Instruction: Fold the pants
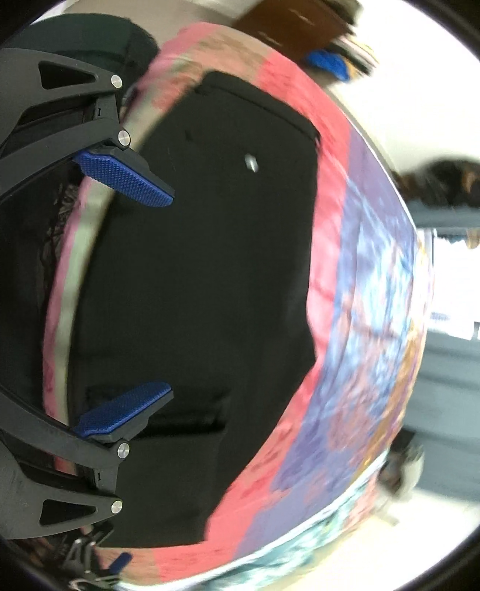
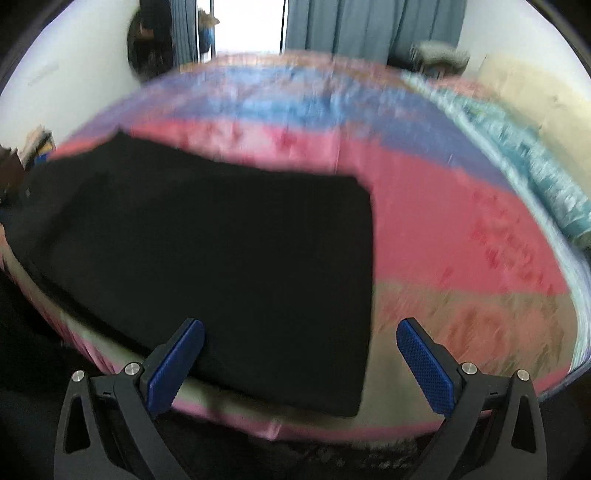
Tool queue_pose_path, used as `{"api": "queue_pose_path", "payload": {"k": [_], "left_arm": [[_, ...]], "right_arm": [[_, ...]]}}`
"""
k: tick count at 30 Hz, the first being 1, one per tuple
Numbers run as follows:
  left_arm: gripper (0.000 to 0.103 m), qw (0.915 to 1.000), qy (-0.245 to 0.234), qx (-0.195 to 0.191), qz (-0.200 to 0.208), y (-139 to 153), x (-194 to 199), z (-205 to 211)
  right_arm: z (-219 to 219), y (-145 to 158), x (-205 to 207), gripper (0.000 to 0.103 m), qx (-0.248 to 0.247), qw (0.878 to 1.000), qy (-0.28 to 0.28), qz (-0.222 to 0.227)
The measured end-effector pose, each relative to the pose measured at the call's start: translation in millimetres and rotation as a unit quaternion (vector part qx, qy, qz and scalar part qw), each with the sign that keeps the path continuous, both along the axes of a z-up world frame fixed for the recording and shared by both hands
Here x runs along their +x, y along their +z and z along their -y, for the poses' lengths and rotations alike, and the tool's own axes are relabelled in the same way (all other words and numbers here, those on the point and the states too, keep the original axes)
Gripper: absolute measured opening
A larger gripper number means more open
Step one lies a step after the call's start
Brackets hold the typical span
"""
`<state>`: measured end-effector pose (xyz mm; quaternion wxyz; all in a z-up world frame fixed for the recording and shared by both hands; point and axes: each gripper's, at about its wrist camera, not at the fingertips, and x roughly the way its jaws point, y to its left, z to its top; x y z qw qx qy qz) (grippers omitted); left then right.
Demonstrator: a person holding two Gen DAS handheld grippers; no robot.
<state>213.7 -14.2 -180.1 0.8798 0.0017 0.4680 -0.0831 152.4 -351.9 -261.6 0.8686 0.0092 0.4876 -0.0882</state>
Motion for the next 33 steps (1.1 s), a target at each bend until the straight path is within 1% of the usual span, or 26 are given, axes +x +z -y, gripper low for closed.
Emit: {"api": "queue_pose_path", "payload": {"k": [2,4,6,8,10,11,13,14,15,16,17,18,19,21,22,24,25,28,30,31,33], "left_arm": [[0.096,0.9998,-0.019,-0.003,0.011,7,-5,17],[0.096,0.9976,-0.044,-0.021,0.048,24,-14,33],[0.096,0.9938,-0.076,-0.033,0.074,36,-21,48],[0.096,0.9889,-0.119,-0.035,0.082,40,-23,70],[0.096,0.9852,-0.158,-0.014,0.065,30,-19,95],[0.096,0.9839,-0.168,-0.005,0.059,23,-17,103],[0.096,0.9828,-0.181,0.016,0.034,-2,-12,117],[0.096,0.9826,-0.184,0.02,0.02,-12,-11,119],[0.096,0.9824,-0.185,0.023,0.005,-23,-8,120],[0.096,0.9824,-0.184,0.029,-0.008,-33,-11,118],[0.096,0.9824,-0.182,0.038,-0.021,-43,-10,117],[0.096,0.9824,-0.18,0.044,-0.024,-48,-10,115],[0.097,0.9825,-0.181,0.036,-0.024,-51,-11,110],[0.097,0.9836,-0.176,0.028,-0.027,-49,-8,105],[0.097,0.9841,-0.174,0.026,-0.029,-49,-7,105],[0.097,0.9849,-0.169,0.023,-0.028,-50,-7,102],[0.097,0.9848,-0.17,0.023,-0.027,-51,-6,103],[0.098,0.9847,-0.171,0.024,-0.028,-52,-5,104],[0.098,0.9852,-0.167,0.025,-0.028,-53,-4,105],[0.099,0.9853,-0.167,0.026,-0.028,-53,-2,106],[0.101,0.9853,-0.166,0.03,-0.028,-54,-1,105]], "right_arm": [[7,4,-1,0.103,0.025,1.0,-0.014,0.001],[12,16,-2,0.103,0.033,0.999,-0.015,0.014],[19,32,1,0.103,0.045,0.998,0.004,0.034],[30,43,17,0.103,0.045,0.998,0.039,0.035],[35,50,35,0.103,0.026,0.997,0.074,0.022],[35,55,45,0.103,0.012,0.995,0.1,0.024],[32,61,61,0.103,0.002,0.986,0.165,0.032],[28,60,70,0.101,0.007,0.98,0.199,0.028],[24,55,80,0.098,0.018,0.973,0.228,0.015],[21,45,91,0.089,0.033,0.968,0.247,-0.008],[21,33,100,0.081,0.042,0.966,0.253,-0.033],[22,14,110,0.078,0.043,0.966,0.246,-0.068],[27,-4,120,0.076,0.044,0.967,0.232,-0.095],[34,2,122,0.076,0.068,0.971,0.221,-0.066],[38,9,123,0.075,0.084,0.972,0.208,-0.064],[45,30,115,0.075,0.099,0.973,0.203,-0.04],[47,41,107,0.075,0.099,0.973,0.208,-0.03],[47,56,73,0.075,0.088,0.969,0.231,-0.027],[43,49,43,0.075,0.088,0.966,0.242,-0.036],[40,40,29,0.075,0.087,0.966,0.24,-0.043],[39,13,13,0.076,0.084,0.969,0.222,-0.074]]}}
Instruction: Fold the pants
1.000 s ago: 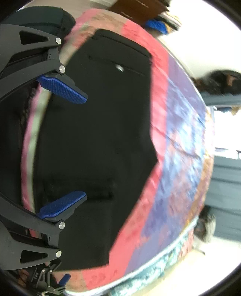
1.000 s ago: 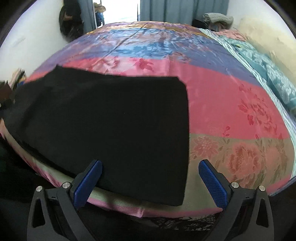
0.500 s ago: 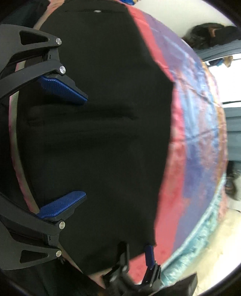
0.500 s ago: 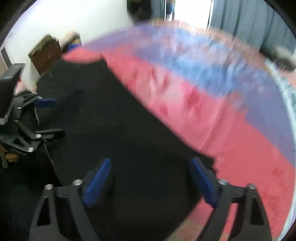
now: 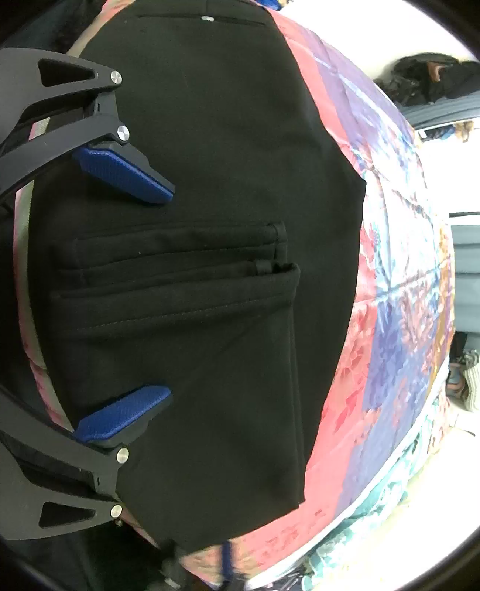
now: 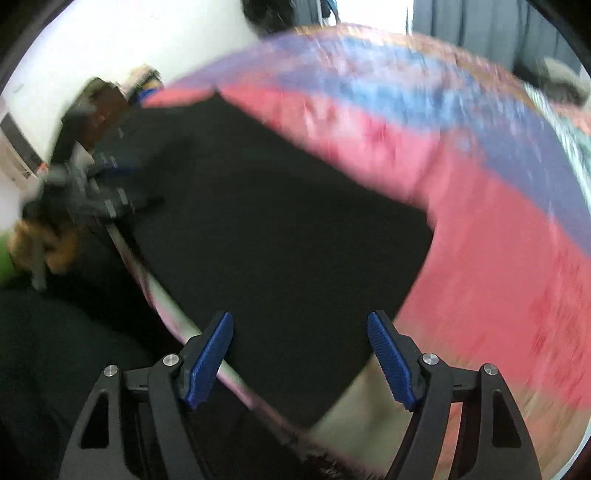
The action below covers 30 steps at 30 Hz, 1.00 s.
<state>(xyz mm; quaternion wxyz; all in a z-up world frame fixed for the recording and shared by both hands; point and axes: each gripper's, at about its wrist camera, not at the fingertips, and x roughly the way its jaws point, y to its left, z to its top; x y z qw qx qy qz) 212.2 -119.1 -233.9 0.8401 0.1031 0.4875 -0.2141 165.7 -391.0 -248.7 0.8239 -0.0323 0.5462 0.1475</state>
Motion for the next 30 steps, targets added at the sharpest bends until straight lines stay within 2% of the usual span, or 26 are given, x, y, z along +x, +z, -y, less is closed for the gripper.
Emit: {"api": "queue_pose_path", "payload": {"k": [2,5,7,9,11,13,14,16,17,18,19,21,22,24,27,29,30], "left_arm": [[0.102,1.0,0.002,0.002,0.002,0,-1,-1],[0.1,0.9998,0.017,-0.007,0.001,8,-3,-9],[0.1,0.9987,0.028,-0.038,0.017,24,-4,-21],[0.1,0.9956,0.056,-0.059,0.046,42,2,-39],[0.101,0.9914,0.1,-0.061,0.059,50,17,-63],[0.101,0.9847,0.16,-0.05,0.045,43,37,-94],[0.101,0.9785,0.2,-0.044,0.025,34,47,-112],[0.1,0.968,0.242,-0.05,-0.043,5,65,-142],[0.101,0.9709,0.232,-0.04,-0.046,-2,67,-144],[0.101,0.976,0.215,-0.018,-0.029,-1,65,-138],[0.101,0.9815,0.19,0.023,-0.012,1,62,-125],[0.101,0.9863,0.154,0.059,-0.003,3,57,-113],[0.101,0.987,0.147,0.063,0.007,10,55,-112],[0.101,0.9871,0.15,0.046,0.034,29,56,-128],[0.101,0.9827,0.171,0.029,0.065,60,76,-172],[0.101,0.9783,0.197,0.032,0.054,64,104,-208],[0.101,0.977,0.209,0.026,0.032,61,121,-229]], "right_arm": [[6,-9,-6,0.078,0.0,1.0,-0.026,-0.001],[12,16,-10,0.078,0.02,0.996,-0.075,0.033],[10,31,-17,0.08,0.028,0.994,-0.089,0.061],[9,42,-25,0.087,0.024,0.989,-0.113,0.089],[12,45,-34,0.092,0.023,0.983,-0.146,0.11],[18,40,-37,0.092,0.027,0.977,-0.179,0.112],[20,36,-39,0.092,0.032,0.974,-0.195,0.108],[22,30,-38,0.092,0.047,0.971,-0.212,0.098],[21,30,-36,0.092,0.051,0.971,-0.213,0.099],[19,30,-35,0.092,0.053,0.971,-0.209,0.1],[17,29,-34,0.092,0.052,0.973,-0.203,0.1],[14,27,-33,0.092,0.046,0.975,-0.195,0.097],[13,26,-32,0.092,0.044,0.976,-0.192,0.095],[13,23,-31,0.092,0.041,0.976,-0.19,0.095],[16,19,-32,0.092,0.042,0.976,-0.194,0.095],[20,18,-33,0.092,0.047,0.974,-0.2,0.094],[23,18,-33,0.092,0.052,0.973,-0.206,0.094]]}}
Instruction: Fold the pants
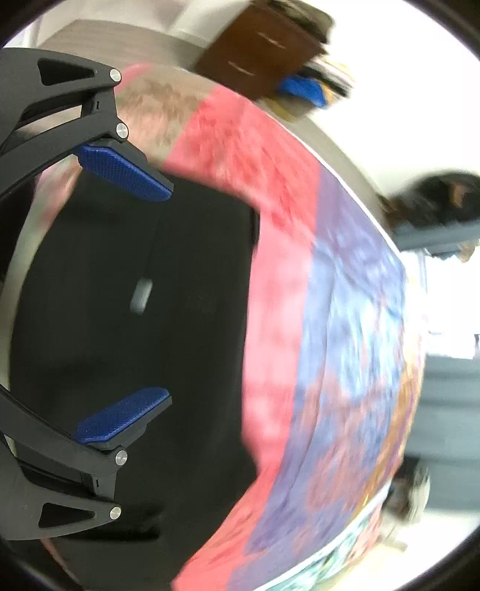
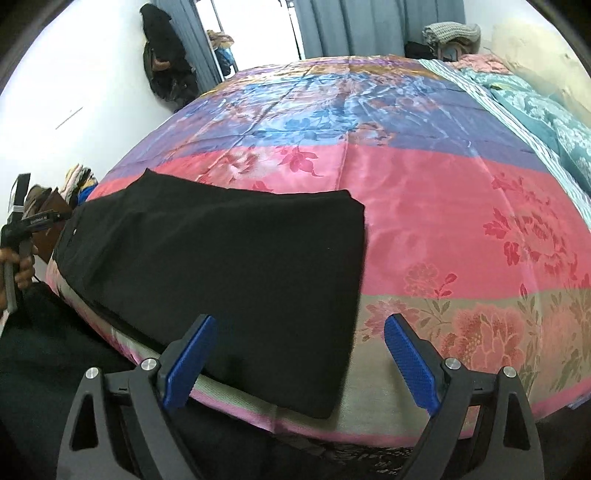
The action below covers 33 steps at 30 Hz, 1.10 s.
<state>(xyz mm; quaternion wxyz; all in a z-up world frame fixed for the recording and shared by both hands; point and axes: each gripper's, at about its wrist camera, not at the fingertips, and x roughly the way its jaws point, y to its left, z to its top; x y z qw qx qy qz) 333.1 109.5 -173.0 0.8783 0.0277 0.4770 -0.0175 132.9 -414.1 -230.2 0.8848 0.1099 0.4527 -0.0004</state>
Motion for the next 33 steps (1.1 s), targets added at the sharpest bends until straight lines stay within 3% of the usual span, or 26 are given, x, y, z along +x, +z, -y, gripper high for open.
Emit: {"api": "queue_pose_path", "payload": {"k": [3,6,11,15,18,19,20,21,23,25,29,33], "left_arm": [[0.101,0.9964,0.025,-0.033,-0.075,-27,40,-39],[0.102,0.9899,0.014,-0.07,-0.123,-55,59,-59],[0.103,0.966,0.021,-0.189,-0.175,-85,72,-89],[0.103,0.9696,0.022,-0.175,-0.17,-84,64,-81],[0.102,0.9674,0.034,-0.177,-0.178,-81,64,-77],[0.09,0.9676,0.037,-0.178,-0.176,-81,65,-77],[0.07,0.9691,0.032,-0.184,-0.162,-75,64,-75],[0.063,0.9738,0.027,-0.172,-0.146,-66,60,-69],[0.028,0.9839,0.029,-0.131,-0.118,-51,46,-63],[0.02,0.9838,0.04,-0.137,-0.108,-41,38,-65],[0.013,0.9729,0.055,-0.209,-0.083,2,17,-63],[0.012,0.9637,-0.004,-0.262,-0.05,66,-14,-15]], "right_arm": [[5,0,-1,0.092,0.013,1.0,-0.013,0.002],[7,0,-1,0.092,0.015,1.0,-0.02,0.001],[5,0,1,0.092,0.011,1.0,-0.016,-0.004],[7,-3,3,0.092,0.013,1.0,-0.018,-0.008],[6,-4,4,0.092,0.013,1.0,-0.016,-0.011],[6,-4,4,0.092,0.012,1.0,-0.016,-0.009],[5,-3,3,0.092,0.011,1.0,-0.016,-0.007],[5,-1,2,0.092,0.01,1.0,-0.016,-0.004],[6,1,0,0.092,0.01,1.0,-0.018,0.003],[9,2,-2,0.092,0.015,1.0,-0.023,0.009],[17,6,-6,0.092,0.035,0.998,-0.038,0.022],[26,10,-10,0.093,0.058,0.996,-0.055,0.036]]}}
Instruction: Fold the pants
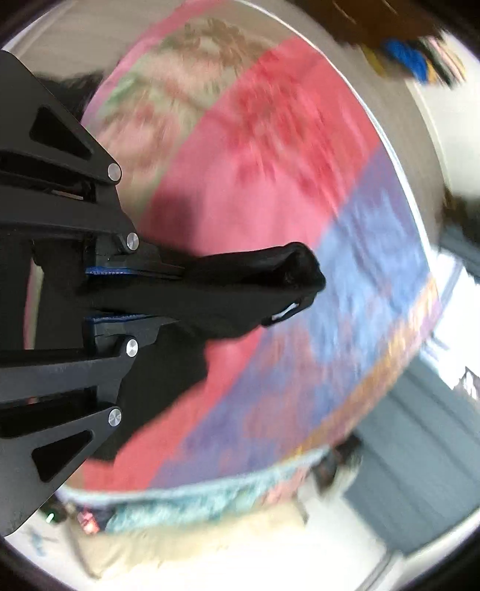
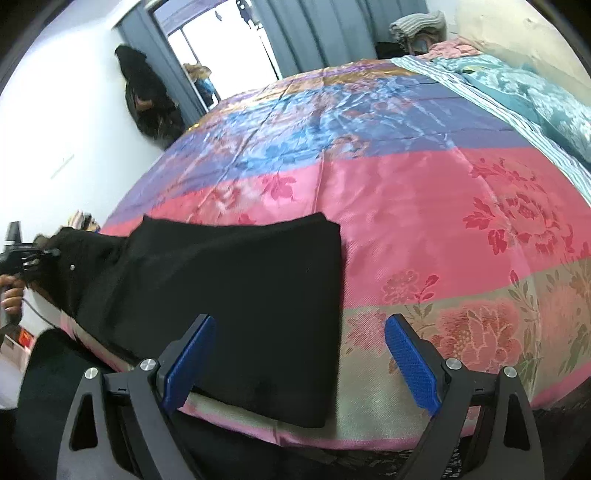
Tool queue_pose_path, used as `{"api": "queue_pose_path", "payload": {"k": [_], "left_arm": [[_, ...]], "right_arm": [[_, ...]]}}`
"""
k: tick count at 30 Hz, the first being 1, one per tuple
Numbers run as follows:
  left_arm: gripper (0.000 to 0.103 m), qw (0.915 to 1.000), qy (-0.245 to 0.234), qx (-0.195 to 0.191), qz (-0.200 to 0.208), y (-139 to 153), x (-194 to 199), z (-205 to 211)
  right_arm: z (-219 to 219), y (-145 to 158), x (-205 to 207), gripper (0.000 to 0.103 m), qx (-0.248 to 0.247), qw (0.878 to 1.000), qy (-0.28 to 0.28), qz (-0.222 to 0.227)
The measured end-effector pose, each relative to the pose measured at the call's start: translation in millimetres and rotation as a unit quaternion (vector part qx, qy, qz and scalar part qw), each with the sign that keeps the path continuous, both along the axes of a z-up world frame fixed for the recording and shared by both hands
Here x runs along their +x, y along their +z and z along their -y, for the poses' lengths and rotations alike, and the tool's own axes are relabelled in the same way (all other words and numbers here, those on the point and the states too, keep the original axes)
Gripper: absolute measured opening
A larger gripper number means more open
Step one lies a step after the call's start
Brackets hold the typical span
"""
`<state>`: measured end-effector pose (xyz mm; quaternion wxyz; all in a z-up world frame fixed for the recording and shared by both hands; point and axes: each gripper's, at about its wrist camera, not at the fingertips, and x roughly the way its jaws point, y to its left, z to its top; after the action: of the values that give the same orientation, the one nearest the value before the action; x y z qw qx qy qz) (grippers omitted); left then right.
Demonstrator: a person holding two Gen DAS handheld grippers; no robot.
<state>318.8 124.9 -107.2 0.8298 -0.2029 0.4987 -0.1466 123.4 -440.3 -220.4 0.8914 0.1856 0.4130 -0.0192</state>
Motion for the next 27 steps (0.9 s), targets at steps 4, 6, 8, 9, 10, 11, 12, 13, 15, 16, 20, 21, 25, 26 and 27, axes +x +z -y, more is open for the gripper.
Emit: {"api": "queue_pose_path", "payload": {"k": [4,6,8,9,10,11,12,13,15,16,20,21,25,26,27], "left_arm": [[0.009,0.9956,-0.082,-0.027,0.037,40,-28,91],[0.006,0.991,-0.119,-0.044,0.042,41,-42,146],[0.007,0.9869,-0.151,-0.033,0.047,27,-51,202],[0.007,0.9829,-0.176,-0.04,0.039,14,-54,230],[0.007,0.9786,-0.2,-0.045,0.02,-2,-55,255],[0.007,0.9738,-0.225,-0.027,-0.011,-26,-58,286],[0.008,0.9697,-0.243,-0.006,-0.026,-38,-62,304],[0.008,0.9648,-0.26,0.017,-0.033,-48,-67,318],[0.008,0.9594,-0.28,0.017,-0.022,-45,-79,323],[0.016,0.9582,-0.286,0.009,-0.009,-37,-82,316],[0.064,0.9717,-0.224,0.019,0.074,3,-73,256],[0.064,0.9782,-0.186,0.025,0.089,7,-64,231],[0.042,0.9889,-0.074,0.092,0.089,-8,-46,167],[0.034,0.9892,-0.07,0.098,0.083,-17,-47,161],[0.03,0.9881,-0.074,0.111,0.078,-27,-51,161]], "right_arm": [[10,-1,0,0.093,0.023,1.0,-0.014,0.004],[14,-1,0,0.093,0.031,0.999,-0.02,0.006],[17,-1,-2,0.093,0.037,0.999,-0.027,0.008],[19,-1,-4,0.093,0.039,0.999,-0.03,0.01],[21,-1,-5,0.093,0.041,0.999,-0.034,0.011],[23,-1,-6,0.093,0.043,0.998,-0.037,0.011],[25,-1,-8,0.093,0.045,0.998,-0.042,0.012],[28,-1,-10,0.093,0.048,0.998,-0.046,0.014],[34,1,-17,0.093,0.057,0.996,-0.059,0.024],[37,3,-21,0.093,0.064,0.995,-0.063,0.031],[45,8,-30,0.099,0.115,0.989,-0.056,0.069],[44,10,-30,0.1,0.141,0.986,-0.041,0.083],[25,11,-15,0.103,0.266,0.958,0.023,0.104],[17,10,-5,0.103,0.291,0.952,0.038,0.089],[8,6,6,0.103,0.311,0.946,0.047,0.072]]}}
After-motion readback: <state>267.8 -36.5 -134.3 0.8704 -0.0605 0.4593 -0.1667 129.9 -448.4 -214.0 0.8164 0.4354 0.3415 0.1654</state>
